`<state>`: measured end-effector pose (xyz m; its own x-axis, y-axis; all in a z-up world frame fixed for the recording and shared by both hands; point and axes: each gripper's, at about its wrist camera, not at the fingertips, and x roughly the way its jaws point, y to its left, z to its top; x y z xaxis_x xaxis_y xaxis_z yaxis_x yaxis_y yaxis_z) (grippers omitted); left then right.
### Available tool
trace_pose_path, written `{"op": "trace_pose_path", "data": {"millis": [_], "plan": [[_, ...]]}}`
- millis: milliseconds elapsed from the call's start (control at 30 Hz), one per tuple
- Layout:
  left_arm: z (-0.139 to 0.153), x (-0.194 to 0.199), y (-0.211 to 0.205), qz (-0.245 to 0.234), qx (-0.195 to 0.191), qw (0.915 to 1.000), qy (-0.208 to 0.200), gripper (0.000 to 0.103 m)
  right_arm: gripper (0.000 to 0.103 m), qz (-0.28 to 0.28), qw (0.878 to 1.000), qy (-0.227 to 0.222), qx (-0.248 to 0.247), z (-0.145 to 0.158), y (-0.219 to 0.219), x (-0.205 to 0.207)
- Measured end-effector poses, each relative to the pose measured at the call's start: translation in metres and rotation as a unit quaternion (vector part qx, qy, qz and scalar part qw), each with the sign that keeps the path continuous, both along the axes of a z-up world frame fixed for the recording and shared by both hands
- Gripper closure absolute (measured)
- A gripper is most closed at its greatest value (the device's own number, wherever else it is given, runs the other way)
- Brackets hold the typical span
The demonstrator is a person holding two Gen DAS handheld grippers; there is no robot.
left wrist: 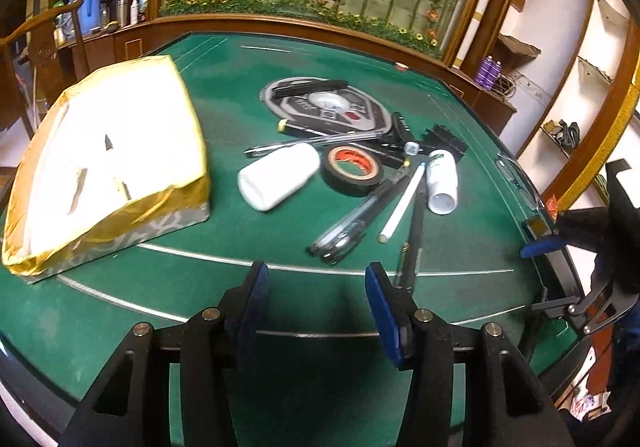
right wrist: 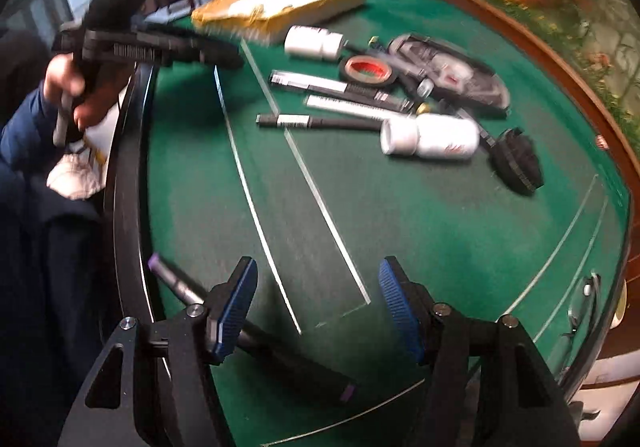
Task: Organize rigid objects
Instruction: 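Grasp the black purple-capped marker with the right tool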
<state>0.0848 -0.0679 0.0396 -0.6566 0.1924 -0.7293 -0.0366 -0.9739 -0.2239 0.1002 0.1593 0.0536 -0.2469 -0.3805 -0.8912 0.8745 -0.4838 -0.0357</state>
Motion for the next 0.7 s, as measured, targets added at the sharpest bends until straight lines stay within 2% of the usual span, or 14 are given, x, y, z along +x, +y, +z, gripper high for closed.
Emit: {"op": "trace_pose_path", "data": {"millis": [167, 367, 467, 567, 600, 700], "plan": [[-0.002, 0.003, -0.011, 0.013, 0.002, 0.9999, -0.004, 0.050, 0.041, 0.022, 0.999, -0.021, 0.019, -0.017, -0.002, -0.005], [-0.003, 0.003, -0.010, 0.006, -0.002, 1.0000, -0.005, 0.050, 0.040, 0.040, 0.999, -0.028, -0.009, -0.002, 0.012, 0.001], [-0.004, 0.001, -0.006, 0.000, -0.005, 1.0000, -0.007, 0.050, 0.039, 0.071, 0.997, -0.039, 0.009, -0.004, 0.014, 0.019], [-0.005, 0.000, -0.002, -0.009, -0.002, 0.9999, -0.007, 0.050, 0.039, 0.094, 0.995, -0.009, 0.038, -0.009, 0.008, 0.030], [-0.005, 0.001, 0.000, -0.011, -0.004, 0.9999, -0.008, 0.050, 0.039, 0.099, 0.994, -0.011, 0.042, -0.012, 0.005, 0.030], [-0.003, 0.004, 0.004, -0.020, -0.011, 0.9997, -0.006, 0.050, 0.041, 0.104, 0.994, -0.029, 0.032, -0.019, 0.000, 0.022]]}}
